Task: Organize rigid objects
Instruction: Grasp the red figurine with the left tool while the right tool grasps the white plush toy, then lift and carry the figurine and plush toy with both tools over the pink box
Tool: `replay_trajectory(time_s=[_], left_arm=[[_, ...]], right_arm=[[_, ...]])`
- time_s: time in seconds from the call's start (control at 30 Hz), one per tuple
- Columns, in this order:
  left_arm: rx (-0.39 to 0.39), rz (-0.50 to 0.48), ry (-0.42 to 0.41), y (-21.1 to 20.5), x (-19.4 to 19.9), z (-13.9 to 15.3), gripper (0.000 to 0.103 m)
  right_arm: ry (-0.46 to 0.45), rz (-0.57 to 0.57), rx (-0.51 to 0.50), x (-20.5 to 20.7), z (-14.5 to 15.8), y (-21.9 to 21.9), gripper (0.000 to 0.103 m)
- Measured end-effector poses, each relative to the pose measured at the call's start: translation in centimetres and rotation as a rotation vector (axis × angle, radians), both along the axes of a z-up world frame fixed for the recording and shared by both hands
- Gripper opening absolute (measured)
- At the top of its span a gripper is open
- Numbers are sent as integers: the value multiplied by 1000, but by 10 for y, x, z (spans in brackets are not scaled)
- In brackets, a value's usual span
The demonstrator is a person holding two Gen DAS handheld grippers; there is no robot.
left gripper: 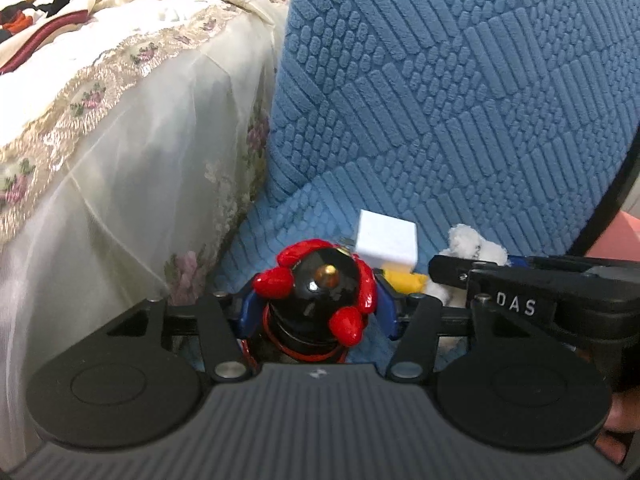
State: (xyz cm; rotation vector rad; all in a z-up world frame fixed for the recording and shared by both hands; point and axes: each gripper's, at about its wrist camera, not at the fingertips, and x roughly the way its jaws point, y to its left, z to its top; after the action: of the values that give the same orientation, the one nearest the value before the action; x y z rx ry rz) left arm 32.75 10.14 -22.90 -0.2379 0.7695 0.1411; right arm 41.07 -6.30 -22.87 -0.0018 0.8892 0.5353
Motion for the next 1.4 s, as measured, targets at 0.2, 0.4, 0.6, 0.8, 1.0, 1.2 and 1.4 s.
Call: replay_trajectory(time_s=[0.2, 0.4, 0.6, 0.8, 1.0, 1.2, 1.4], left_arm=[[-59, -27, 12, -4, -23, 4, 62], [-76, -40, 19, -11, -50, 7, 62], [-102, -49, 35, -24, -76, 9, 62], [-84, -86, 55, -38, -97, 5, 62], [-91, -96, 81, -41, -112, -3, 62], [-83, -98, 71, -46, -121, 9, 62], [-80, -112, 56, -52, -133, 29, 62]], right_arm=[[-14, -20, -40, -27, 14, -10, 37], [-28, -46, -82, -54, 25, -25, 37], [-2, -84, -88, -84, 30, -46, 37], [23, -102, -100, -111, 26, -64, 37], [32, -113, -116, -131, 23, -76, 37], [12, -112, -98, -145, 35, -82, 37], [-9, -118, -94, -158, 55, -87, 37]])
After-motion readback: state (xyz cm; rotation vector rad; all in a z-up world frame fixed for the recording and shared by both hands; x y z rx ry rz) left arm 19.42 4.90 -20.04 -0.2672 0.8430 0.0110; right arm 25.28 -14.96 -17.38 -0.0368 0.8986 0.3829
